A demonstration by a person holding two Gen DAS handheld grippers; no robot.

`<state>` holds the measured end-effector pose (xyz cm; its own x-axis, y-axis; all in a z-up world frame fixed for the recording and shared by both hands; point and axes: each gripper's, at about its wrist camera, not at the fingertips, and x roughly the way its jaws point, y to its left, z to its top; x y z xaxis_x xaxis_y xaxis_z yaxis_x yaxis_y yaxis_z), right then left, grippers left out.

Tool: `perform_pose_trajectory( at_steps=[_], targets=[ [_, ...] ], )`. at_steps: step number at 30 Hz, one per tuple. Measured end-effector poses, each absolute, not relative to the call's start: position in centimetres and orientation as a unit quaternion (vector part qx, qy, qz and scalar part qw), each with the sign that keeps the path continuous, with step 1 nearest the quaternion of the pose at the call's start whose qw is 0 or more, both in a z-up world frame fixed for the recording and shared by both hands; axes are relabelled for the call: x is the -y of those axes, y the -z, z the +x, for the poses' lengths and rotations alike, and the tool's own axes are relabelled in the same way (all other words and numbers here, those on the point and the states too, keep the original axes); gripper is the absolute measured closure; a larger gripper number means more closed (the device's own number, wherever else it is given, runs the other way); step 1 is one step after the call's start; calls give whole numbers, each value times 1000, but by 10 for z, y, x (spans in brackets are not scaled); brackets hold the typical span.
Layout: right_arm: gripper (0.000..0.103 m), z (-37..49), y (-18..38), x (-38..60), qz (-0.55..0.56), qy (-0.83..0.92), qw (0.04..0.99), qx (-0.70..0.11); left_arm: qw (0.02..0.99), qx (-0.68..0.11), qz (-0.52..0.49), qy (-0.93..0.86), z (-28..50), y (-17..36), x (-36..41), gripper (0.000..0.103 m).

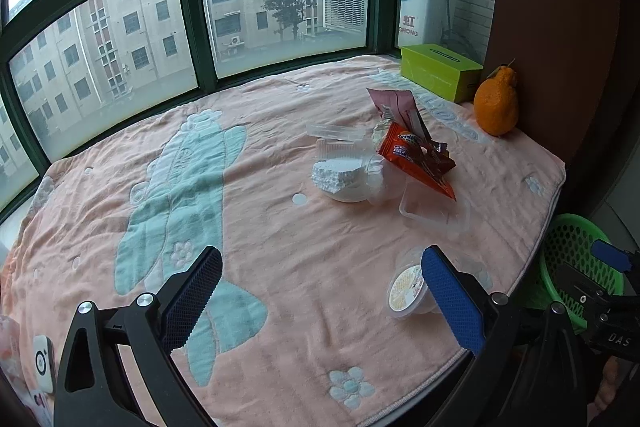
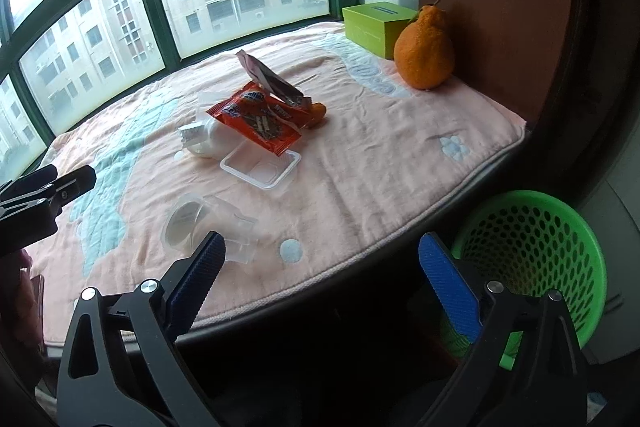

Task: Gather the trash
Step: 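Grasp the clear plastic cup with the right tool while the left tool grasps the white yogurt cup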

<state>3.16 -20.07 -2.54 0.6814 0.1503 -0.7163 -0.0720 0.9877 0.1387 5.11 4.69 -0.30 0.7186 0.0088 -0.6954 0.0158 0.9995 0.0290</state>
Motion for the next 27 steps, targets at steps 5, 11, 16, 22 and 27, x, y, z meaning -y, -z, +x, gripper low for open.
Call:
perform_pose_trajectory(
  at_steps=[5, 11, 16, 22, 27],
  targets=[
    [12, 38, 32, 182, 52, -87, 909, -405, 925, -380, 9, -2, 50, 7, -60, 6],
    [21, 47, 44, 158, 58, -114, 898, -422, 924, -384, -3, -1, 46, 13, -75, 7],
    [26, 58, 58, 146, 75, -133, 885, -439, 925, -379, 1, 10, 42, 15, -80, 7],
    [31, 70, 73, 144, 97, -135, 873, -458, 923, -383, -1, 29, 40, 20, -82, 7],
    [40, 78, 82, 147, 125, -140, 862, -471, 919, -390, -7, 60, 40, 24, -79, 9]
  ],
)
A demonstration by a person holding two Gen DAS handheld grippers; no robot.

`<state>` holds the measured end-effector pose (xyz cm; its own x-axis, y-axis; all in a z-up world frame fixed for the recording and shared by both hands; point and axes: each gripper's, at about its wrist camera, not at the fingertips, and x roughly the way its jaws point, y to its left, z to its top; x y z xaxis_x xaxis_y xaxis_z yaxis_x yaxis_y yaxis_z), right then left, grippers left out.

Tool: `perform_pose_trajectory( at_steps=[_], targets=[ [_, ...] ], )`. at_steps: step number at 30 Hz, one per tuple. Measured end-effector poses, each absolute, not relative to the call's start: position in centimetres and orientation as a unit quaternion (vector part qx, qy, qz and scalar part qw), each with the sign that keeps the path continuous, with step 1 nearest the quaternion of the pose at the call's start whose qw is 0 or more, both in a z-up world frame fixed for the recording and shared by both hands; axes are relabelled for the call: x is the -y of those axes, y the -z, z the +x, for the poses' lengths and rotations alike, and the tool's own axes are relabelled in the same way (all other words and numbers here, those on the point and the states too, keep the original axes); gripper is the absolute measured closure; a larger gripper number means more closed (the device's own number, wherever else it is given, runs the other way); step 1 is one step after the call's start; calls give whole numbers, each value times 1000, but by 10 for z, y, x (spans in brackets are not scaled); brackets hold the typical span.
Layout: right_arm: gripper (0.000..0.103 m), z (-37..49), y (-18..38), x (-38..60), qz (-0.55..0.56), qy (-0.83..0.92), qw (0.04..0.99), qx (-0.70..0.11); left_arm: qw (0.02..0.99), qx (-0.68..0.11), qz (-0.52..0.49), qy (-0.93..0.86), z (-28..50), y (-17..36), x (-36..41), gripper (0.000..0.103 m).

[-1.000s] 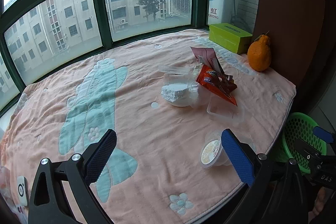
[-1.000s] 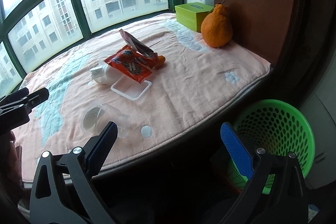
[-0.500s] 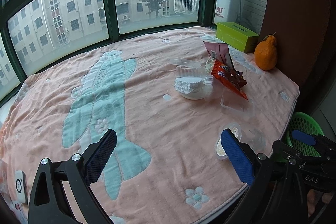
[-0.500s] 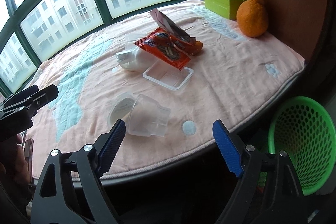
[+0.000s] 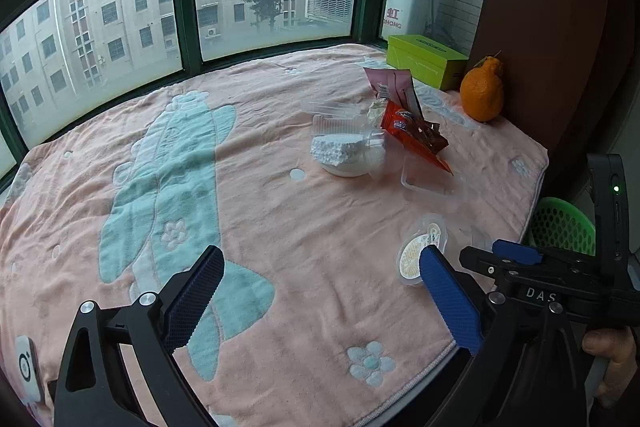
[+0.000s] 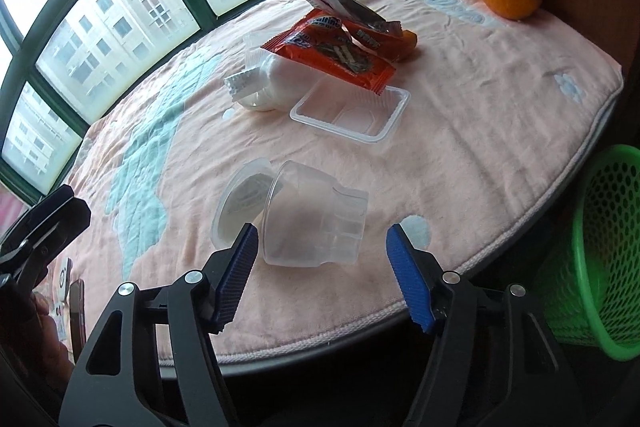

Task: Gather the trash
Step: 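Grasp the clear plastic cup with the right tool while the left tool grasps the white yogurt cup, then carry both cups over the green wastebasket and open both tools to drop them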

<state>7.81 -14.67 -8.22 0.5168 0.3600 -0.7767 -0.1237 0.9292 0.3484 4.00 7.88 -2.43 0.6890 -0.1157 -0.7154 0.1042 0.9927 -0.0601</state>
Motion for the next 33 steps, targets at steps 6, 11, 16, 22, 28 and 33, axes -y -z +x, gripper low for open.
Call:
perform_pose_trajectory(
  at_steps=[6, 11, 16, 22, 28, 33],
  targets=[
    [49, 77, 84, 149, 133, -154, 860, -468, 910, -400, -22, 109, 42, 31, -71, 27],
    [51, 75, 83, 151, 126, -151, 865, -462, 903, -406, -17, 142, 44, 37, -54, 32],
    [51, 69, 78, 163, 122, -137, 873, -452, 891, -418, -14, 174, 52, 47, -35, 36],
    [51, 63, 71, 186, 128, -117, 880, -441, 880, -431, 2, 199, 63, 61, -10, 41],
    [51, 58, 68, 213, 139, -92, 885, -435, 877, -438, 36, 196, 74, 75, 10, 41],
    [51, 53, 69, 234, 146, -71, 887, -433, 871, -451, 38, 189, 83, 84, 11, 49]
  ],
)
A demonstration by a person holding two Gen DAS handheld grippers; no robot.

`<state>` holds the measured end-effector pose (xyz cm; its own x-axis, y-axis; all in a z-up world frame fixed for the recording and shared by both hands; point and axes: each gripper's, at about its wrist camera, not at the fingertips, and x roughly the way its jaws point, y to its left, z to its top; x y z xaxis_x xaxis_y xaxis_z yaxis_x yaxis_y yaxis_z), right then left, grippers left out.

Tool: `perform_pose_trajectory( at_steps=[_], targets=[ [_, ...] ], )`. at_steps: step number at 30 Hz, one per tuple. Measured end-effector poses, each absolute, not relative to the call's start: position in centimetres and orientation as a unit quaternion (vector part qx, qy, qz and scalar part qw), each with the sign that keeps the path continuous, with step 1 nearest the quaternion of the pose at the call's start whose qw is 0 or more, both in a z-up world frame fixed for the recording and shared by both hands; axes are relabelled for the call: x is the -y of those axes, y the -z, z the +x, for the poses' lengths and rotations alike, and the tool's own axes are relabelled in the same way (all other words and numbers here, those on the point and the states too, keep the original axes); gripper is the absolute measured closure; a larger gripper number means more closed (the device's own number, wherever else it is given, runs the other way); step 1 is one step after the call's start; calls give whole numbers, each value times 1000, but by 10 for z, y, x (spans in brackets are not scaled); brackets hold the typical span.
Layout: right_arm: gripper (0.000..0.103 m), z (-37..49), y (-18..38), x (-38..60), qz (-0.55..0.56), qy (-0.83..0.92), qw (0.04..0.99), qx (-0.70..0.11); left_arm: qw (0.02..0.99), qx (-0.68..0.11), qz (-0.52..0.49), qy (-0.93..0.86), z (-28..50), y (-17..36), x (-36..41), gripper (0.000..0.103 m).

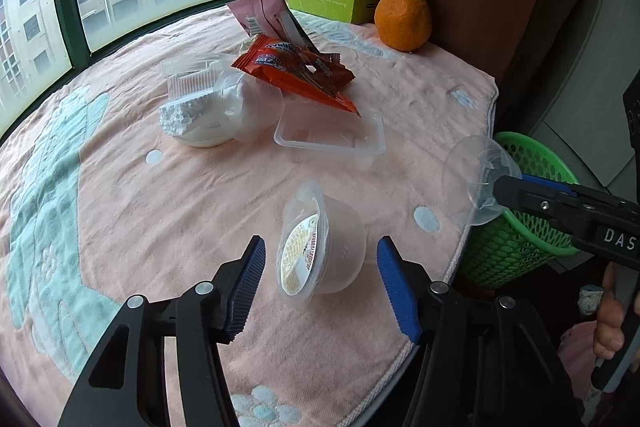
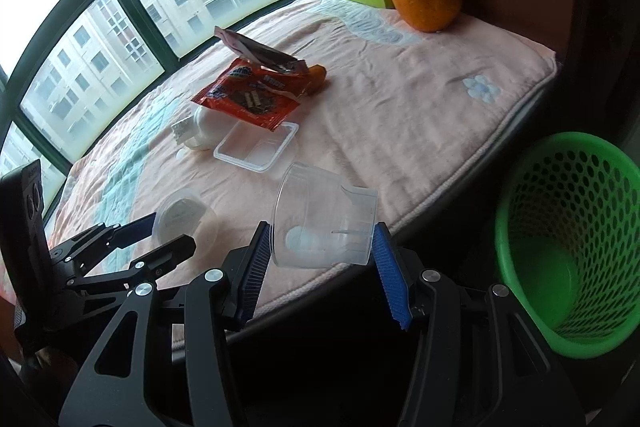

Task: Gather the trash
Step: 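Carry both cups over the green wastebasket and open both tools to drop them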

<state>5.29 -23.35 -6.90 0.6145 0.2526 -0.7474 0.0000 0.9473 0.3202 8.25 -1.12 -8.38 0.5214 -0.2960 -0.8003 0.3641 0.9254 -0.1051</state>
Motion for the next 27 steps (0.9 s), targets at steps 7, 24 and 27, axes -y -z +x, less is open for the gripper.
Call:
perform_pose_trajectory(
  at_steps=[7, 24, 27],
  targets=[
    [51, 44, 75, 272, 158, -30, 887, -434, 870, -450, 38, 197, 85, 86, 14, 67],
    [51, 32, 112, 370, 142, 82, 865, -474, 870, -442, 32, 216, 81, 64, 32, 68],
    [51, 36, 120, 378, 134, 89, 857, -489, 870, -435, 34, 227, 81, 56, 41, 68]
  ],
)
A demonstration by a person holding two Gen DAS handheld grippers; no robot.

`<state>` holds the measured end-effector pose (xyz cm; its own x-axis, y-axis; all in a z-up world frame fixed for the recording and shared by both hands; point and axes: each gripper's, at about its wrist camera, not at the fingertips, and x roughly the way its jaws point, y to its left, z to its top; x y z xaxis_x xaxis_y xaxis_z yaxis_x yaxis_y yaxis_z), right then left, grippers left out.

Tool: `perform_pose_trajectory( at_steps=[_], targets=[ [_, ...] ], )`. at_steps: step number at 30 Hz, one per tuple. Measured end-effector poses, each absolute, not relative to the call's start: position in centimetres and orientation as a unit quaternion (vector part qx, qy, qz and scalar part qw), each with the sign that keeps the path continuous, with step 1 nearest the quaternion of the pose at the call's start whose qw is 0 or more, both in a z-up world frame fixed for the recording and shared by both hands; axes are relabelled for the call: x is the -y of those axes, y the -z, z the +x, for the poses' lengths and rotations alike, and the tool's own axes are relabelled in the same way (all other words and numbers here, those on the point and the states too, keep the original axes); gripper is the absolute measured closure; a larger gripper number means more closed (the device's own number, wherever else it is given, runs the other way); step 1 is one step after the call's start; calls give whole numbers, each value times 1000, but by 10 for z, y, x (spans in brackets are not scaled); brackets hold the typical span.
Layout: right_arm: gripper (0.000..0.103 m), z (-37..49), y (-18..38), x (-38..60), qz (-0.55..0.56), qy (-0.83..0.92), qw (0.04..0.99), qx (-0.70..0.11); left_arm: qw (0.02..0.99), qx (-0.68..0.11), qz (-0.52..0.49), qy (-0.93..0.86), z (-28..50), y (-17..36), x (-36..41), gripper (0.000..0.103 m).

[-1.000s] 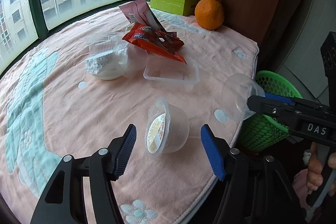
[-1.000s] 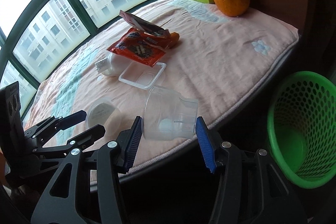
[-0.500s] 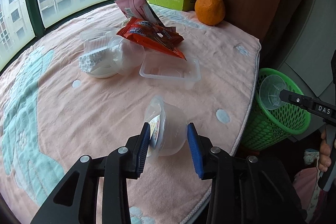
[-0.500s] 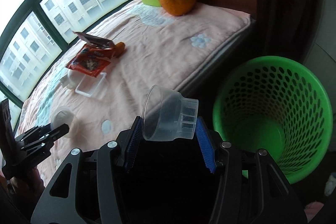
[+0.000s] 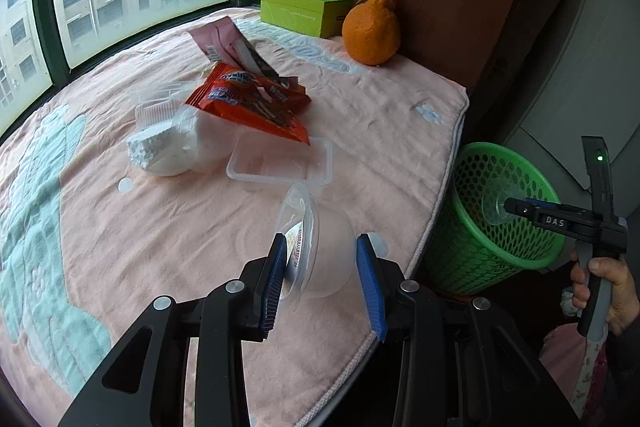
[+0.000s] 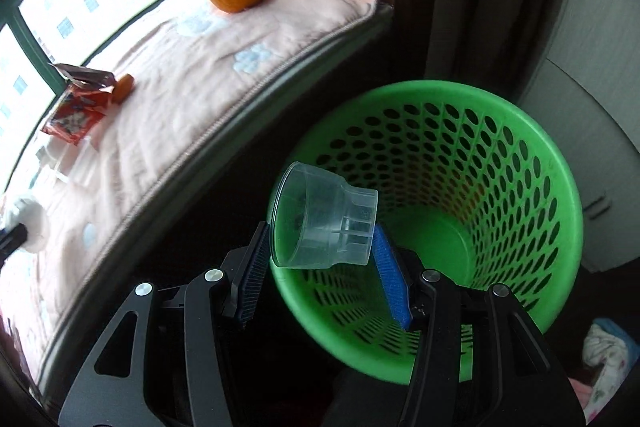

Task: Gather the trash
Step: 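Carry both cups over the green wastebasket and open both tools to drop them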

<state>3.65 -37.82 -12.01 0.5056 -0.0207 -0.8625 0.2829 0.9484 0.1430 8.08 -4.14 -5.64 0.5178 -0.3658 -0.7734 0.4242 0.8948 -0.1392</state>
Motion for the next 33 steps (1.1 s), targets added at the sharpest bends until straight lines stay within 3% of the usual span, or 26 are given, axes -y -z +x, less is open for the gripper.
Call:
perform_pose_trajectory(
  at_steps=[12, 24, 33],
  targets=[
    [51, 64, 153, 403, 136, 88, 820, -549, 863, -435, 37, 253, 89, 48, 75, 68],
    [51, 115, 244, 439, 212, 112, 676, -697, 854, -440, 36, 276, 109, 48, 102, 68],
    [48, 117, 270, 457, 216, 120, 660, -709, 838, -449, 50, 304, 120, 56, 142, 68]
  ],
)
